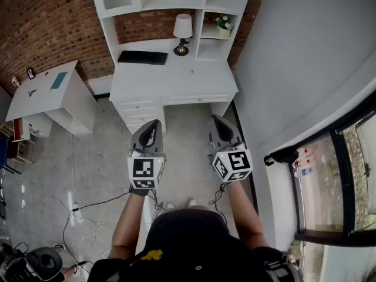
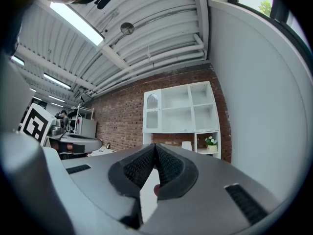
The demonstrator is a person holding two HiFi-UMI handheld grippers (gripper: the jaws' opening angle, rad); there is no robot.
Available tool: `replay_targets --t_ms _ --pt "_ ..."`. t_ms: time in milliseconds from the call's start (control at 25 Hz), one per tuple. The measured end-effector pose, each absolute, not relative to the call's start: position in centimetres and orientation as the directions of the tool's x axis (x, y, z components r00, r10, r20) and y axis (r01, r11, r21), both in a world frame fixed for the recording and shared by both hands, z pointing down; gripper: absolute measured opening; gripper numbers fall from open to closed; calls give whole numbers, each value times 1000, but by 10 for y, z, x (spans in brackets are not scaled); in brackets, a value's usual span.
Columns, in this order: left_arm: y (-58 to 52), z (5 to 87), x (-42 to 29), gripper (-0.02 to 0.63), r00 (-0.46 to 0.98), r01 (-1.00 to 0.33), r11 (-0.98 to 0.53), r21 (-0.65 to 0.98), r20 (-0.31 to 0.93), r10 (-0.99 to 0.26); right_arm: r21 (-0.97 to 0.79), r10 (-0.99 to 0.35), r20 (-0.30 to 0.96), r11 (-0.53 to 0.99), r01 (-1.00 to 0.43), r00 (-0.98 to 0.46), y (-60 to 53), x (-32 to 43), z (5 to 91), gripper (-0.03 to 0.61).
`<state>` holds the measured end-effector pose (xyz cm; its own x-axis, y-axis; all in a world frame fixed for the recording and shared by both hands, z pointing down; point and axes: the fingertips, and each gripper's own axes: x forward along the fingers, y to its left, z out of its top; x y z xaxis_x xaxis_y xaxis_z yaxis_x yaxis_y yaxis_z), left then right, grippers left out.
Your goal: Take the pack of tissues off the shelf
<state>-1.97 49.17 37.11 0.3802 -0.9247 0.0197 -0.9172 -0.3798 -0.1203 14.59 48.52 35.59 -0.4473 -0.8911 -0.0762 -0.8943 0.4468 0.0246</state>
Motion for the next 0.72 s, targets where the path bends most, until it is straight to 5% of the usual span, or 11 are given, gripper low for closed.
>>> replay_targets --t_ms 720 --pt "464 385 43 18 326 -938 -326 -121 24 -945 49 -895 -99 432 -900 -435 464 221 366 3"
